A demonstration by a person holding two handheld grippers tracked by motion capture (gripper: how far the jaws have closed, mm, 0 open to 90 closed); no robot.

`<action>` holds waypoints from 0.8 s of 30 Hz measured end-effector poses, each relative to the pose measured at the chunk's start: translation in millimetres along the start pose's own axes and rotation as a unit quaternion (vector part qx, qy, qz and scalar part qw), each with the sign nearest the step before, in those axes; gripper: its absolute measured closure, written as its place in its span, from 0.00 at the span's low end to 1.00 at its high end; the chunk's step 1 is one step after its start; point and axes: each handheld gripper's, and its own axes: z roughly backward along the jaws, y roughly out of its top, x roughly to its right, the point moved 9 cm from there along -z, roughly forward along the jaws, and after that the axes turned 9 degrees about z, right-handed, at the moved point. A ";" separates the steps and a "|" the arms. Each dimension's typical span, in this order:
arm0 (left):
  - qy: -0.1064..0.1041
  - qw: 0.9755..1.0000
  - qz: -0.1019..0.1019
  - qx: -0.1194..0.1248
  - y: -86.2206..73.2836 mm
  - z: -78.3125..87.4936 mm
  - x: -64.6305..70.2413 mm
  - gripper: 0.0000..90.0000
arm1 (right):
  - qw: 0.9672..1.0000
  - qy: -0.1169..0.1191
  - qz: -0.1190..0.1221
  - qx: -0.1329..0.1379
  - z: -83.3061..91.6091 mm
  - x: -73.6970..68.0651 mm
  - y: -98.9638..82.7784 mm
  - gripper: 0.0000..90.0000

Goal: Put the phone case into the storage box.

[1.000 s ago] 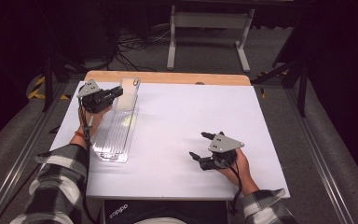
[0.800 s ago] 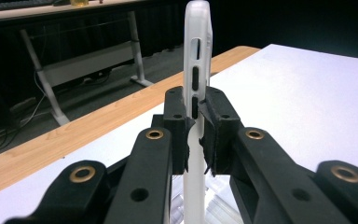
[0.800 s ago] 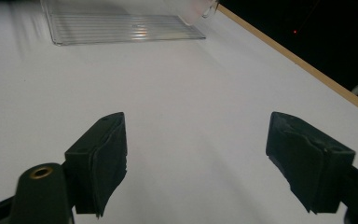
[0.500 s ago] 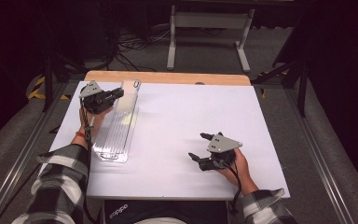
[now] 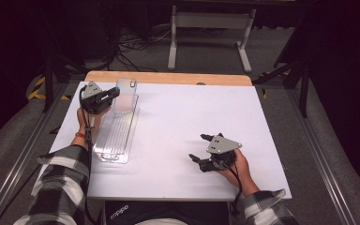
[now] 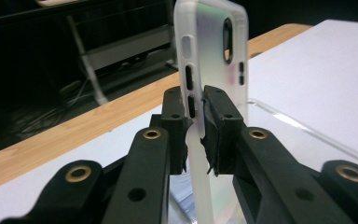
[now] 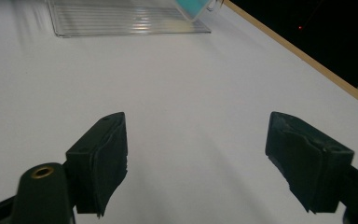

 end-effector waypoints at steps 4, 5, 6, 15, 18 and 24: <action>0.019 1.000 -0.006 -0.009 -2.9 -1.3 -2.5 0.87 | 1.000 0.000 -0.001 0.000 -0.4 -0.1 0.2 0.24; 0.024 1.000 -0.006 -0.011 -3.8 -1.7 -3.1 0.87 | 1.000 0.000 0.001 0.000 -0.5 -0.3 0.5 0.24; 0.025 1.000 -0.009 -0.015 -5.0 -1.9 -3.7 0.87 | 1.000 0.000 0.001 0.000 -0.5 -0.4 0.7 0.24; 0.052 0.998 -0.011 -0.029 -9.7 -3.2 -7.5 0.83 | 1.000 0.001 0.001 0.001 -0.6 -0.2 0.8 0.24; 0.055 0.998 -0.015 -0.031 -9.9 -2.2 -8.8 0.79 | 1.000 0.003 0.000 0.002 -0.4 -0.7 1.1 0.24; 0.051 0.998 -0.014 -0.028 -9.4 -1.5 -7.5 0.73 | 1.000 0.003 0.001 0.004 -0.2 -0.1 1.7 0.24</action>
